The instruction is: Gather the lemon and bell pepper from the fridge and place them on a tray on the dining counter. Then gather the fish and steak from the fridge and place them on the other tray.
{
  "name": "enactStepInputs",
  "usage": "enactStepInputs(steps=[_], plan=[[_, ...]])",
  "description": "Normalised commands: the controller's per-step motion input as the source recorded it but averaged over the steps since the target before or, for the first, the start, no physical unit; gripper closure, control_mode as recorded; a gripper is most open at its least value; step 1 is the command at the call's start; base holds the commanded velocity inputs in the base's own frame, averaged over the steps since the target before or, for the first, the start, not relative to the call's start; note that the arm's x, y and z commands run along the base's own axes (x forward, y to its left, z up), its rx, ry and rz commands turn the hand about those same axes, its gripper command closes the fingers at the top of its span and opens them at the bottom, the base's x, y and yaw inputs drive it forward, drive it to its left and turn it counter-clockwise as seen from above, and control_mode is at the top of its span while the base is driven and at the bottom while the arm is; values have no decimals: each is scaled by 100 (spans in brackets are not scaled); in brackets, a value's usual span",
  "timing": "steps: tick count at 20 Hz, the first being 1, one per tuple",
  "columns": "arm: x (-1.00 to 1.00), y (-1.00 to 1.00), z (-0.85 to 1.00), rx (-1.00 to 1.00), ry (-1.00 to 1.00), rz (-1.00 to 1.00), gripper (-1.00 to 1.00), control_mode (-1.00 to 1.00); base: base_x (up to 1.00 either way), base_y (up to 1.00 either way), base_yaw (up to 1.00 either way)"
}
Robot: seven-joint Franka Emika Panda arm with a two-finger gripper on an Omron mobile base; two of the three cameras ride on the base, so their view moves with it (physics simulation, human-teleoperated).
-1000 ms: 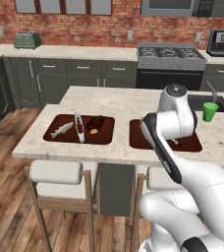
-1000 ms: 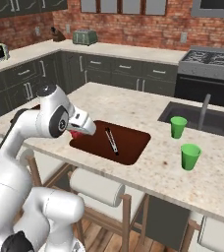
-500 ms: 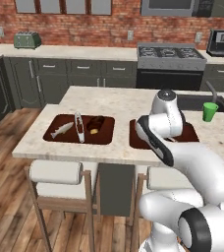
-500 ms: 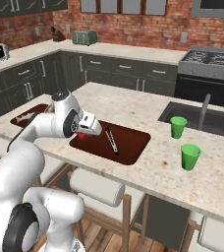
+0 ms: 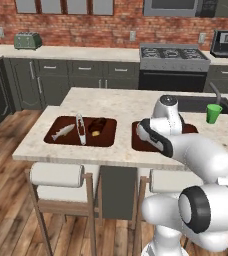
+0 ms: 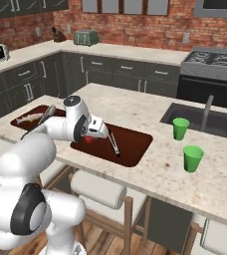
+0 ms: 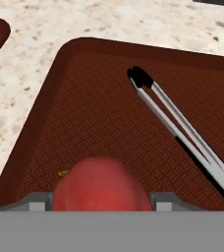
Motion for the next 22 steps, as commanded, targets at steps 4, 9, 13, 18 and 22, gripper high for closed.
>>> enactStepInputs(steps=[4, 9, 13, 18, 22], plan=[[29, -4, -27, 2, 0, 5, 100, -100, 0, 0, 0], [28, 0, -31, 0, 1, 4, 100, -100, 0, 0, 0], [25, -1, -32, 0, 2, 3, -100, -100, 0, 0, 0], [7, -12, -9, 5, 0, 4, -100, -100, 0, 0, 0], [-29, -2, 17, 2, -1, 1, -100, -100, 0, 0, 0]])
